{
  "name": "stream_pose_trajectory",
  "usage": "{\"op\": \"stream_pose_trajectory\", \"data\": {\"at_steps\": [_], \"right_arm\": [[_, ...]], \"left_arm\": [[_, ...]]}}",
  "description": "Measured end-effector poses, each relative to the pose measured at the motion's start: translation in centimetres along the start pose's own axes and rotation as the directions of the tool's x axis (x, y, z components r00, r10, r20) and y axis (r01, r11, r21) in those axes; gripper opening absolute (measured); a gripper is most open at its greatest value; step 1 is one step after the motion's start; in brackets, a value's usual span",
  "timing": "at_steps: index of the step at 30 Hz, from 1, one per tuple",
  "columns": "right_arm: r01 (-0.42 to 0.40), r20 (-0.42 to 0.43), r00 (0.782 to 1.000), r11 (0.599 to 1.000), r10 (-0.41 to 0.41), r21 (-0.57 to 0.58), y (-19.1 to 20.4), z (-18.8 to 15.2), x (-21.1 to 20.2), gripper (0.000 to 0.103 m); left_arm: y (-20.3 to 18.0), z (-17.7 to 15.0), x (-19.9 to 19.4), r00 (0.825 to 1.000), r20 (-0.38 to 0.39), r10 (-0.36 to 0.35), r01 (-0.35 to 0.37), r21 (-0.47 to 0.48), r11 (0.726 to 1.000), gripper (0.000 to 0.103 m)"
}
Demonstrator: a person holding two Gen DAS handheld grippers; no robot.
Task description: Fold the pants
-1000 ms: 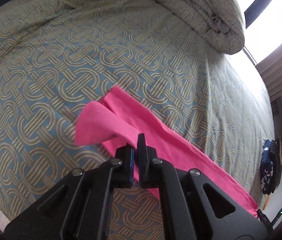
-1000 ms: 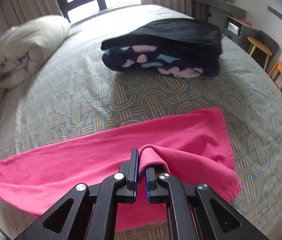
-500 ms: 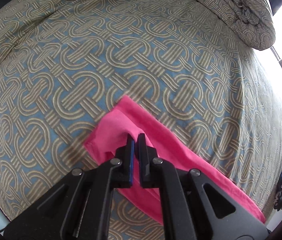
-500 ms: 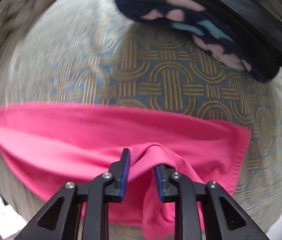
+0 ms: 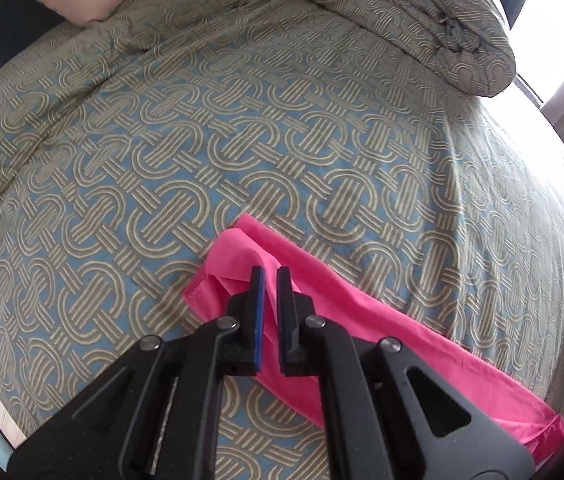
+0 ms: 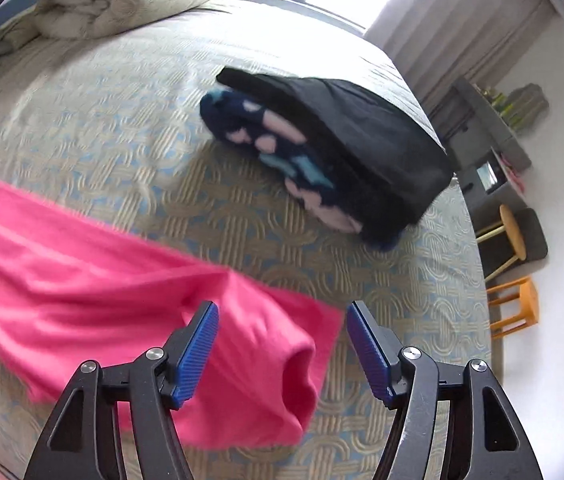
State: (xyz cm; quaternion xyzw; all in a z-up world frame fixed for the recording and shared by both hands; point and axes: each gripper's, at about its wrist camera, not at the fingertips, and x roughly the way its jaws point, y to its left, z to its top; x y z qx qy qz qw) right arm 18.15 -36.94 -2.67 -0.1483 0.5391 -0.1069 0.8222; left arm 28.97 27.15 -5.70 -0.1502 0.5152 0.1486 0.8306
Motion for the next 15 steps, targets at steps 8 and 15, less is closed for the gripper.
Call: {"op": "stream_pose_trajectory", "data": {"at_steps": [8, 15], "right_arm": [[-0.202, 0.016, 0.979, 0.962, 0.203, 0.185, -3.3, -4.7, 2.3, 0.077], [-0.347, 0.057, 0.933, 0.844, 0.356, 0.409, -4.9, -4.4, 7.5, 0.007]], "left_arm": [[-1.9, -3.3, -4.4, 0.994, 0.037, -0.100, 0.094, 0.124, 0.988, 0.005], [-7.7, -7.7, -6.5, 0.987, 0.011, -0.161, 0.150, 0.311, 0.939, 0.019]]}}
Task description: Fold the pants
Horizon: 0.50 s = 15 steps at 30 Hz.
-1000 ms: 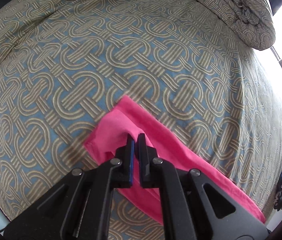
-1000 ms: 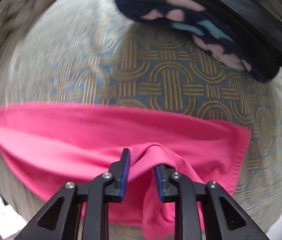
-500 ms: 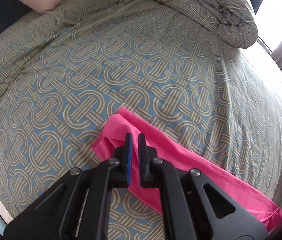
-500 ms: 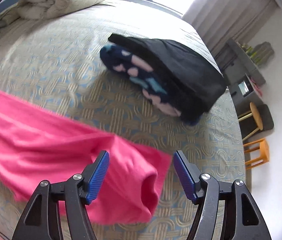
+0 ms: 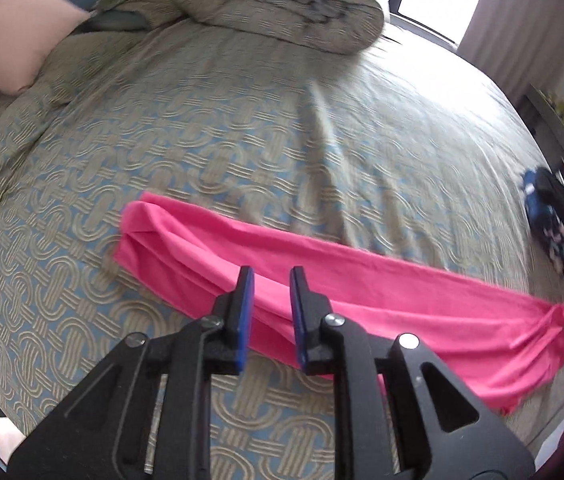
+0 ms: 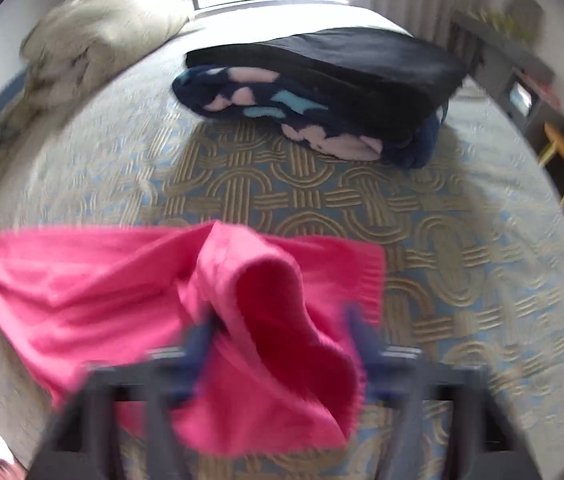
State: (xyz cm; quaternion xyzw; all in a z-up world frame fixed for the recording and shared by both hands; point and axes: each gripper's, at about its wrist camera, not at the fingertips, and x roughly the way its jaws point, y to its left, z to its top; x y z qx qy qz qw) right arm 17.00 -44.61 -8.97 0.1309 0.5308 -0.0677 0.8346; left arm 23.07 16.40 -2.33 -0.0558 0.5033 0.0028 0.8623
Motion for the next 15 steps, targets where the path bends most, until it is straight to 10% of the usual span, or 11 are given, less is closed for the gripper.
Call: {"op": "stream_pose_trajectory", "data": {"at_steps": [4, 11, 13, 15], "right_arm": [[-0.058, -0.028, 0.997, 0.956, 0.069, 0.287, -5.6, -0.2, 2.2, 0.008], [-0.076, -0.027, 0.996, 0.952, 0.088, 0.296, -5.9, -0.7, 2.1, 0.012], [-0.043, -0.041, 0.998, 0.956, 0.057, 0.290, -5.8, -0.7, 1.6, 0.020], [0.097, -0.035, 0.995, 0.961, -0.091, 0.258, -4.9, -0.4, 0.5, 0.051]], "left_arm": [[-3.1, -0.8, 0.8, 1.000, -0.023, 0.008, -0.006, 0.077, 0.997, 0.020], [-8.1, -2.6, 2.5, 0.995, -0.080, -0.067, 0.080, 0.172, 0.982, 0.020], [-9.6, -3.3, 2.9, 0.991, -0.105, -0.085, 0.106, 0.215, 0.971, 0.022], [-11.0, -4.1, 3.2, 0.989, -0.122, -0.088, 0.118, 0.268, 0.956, 0.027]]}}
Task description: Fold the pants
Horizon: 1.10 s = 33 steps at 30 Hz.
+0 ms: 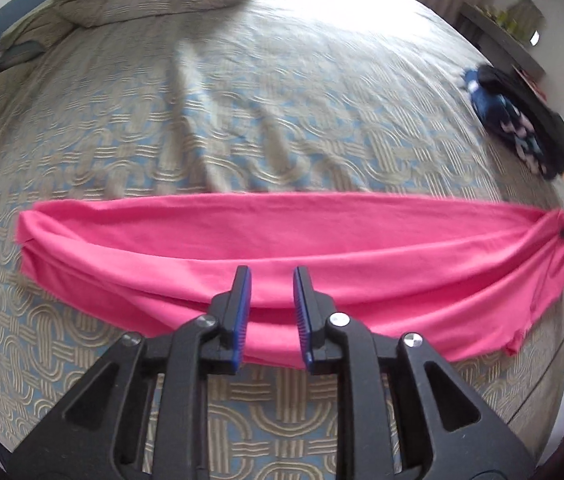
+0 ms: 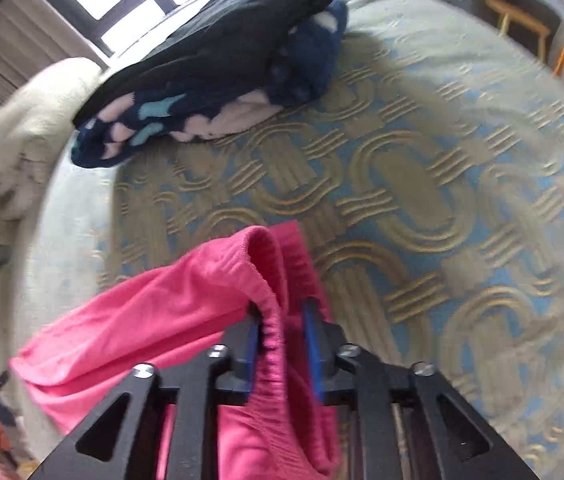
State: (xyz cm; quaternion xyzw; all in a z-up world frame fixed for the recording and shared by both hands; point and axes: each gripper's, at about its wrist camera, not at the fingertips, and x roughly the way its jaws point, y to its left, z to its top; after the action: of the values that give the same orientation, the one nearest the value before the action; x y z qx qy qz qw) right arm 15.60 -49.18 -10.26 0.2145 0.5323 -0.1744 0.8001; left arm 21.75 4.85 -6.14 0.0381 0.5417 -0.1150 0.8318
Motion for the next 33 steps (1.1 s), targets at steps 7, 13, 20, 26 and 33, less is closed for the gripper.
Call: {"op": "stream_pose_trajectory", "data": {"at_steps": [7, 13, 20, 26, 33], "right_arm": [[0.335, 0.350, 0.912, 0.882, -0.214, -0.332, 9.2, -3.8, -6.7, 0.069], [0.575, 0.396, 0.809, 0.723, -0.434, -0.382, 11.6, -3.2, -5.5, 0.067], [0.212, 0.272, 0.957, 0.877, -0.097, -0.431, 9.0, -3.5, -7.3, 0.049], [0.166, 0.198, 0.980, 0.536, 0.002, -0.828, 18.7, -9.7, -5.1, 0.049], [0.072, 0.093, 0.995, 0.343, 0.044, -0.937, 24.2, -12.7, -1.9, 0.049]], "left_arm": [[-1.7, -1.5, 2.1, 0.999, -0.038, 0.024, -0.022, 0.072, 0.997, 0.030], [-0.6, -2.7, 2.4, 0.999, -0.039, 0.021, -0.020, 0.043, 0.999, 0.030], [-0.6, -2.5, 3.5, 0.999, -0.049, 0.022, -0.018, 0.078, 0.997, 0.031], [-2.2, -2.6, 4.1, 0.998, -0.053, 0.019, -0.009, 0.173, 0.985, 0.031], [-2.3, -2.4, 5.4, 0.995, -0.091, 0.043, -0.023, 0.209, 0.978, 0.033]]}}
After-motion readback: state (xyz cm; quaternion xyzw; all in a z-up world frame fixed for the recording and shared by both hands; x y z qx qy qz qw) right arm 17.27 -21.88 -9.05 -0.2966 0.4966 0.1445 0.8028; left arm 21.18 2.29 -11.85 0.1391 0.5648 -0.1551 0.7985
